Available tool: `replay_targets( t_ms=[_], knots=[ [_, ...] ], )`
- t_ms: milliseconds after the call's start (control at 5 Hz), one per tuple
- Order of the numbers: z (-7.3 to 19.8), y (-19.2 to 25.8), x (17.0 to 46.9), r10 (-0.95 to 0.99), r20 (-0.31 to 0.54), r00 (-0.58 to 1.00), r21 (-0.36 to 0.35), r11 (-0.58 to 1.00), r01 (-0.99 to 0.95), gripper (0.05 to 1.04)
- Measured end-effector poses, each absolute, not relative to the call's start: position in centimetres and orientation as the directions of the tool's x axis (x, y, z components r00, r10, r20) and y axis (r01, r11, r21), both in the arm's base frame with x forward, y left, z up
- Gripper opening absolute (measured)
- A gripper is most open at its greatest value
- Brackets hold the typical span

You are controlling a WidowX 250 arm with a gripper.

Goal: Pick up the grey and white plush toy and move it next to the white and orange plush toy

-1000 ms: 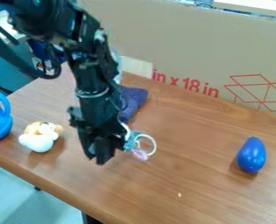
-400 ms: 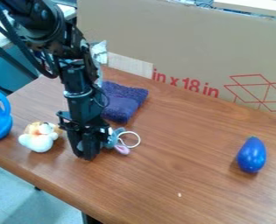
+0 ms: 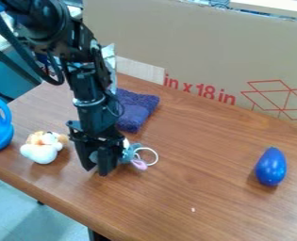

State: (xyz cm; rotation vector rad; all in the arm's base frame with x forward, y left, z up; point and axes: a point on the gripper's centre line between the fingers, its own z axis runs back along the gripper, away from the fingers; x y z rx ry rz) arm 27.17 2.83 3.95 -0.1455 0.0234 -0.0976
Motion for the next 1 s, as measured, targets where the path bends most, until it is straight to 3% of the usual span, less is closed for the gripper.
replay_targets(
  t_ms=[200,600,1000],
  knots=[
    [6.7,2.7,27.1,-0.113,0.051,0.992,-0.143,0.982,0.119,0.983],
    [10.5,0.8,25.8,-0.161,0.132,0.978,-0.123,0.976,0.178,1.006],
    [9.9,-8.7,23.9,-0.389,0.105,0.915,-0.132,0.907,0.400,1.002]
  ],
)
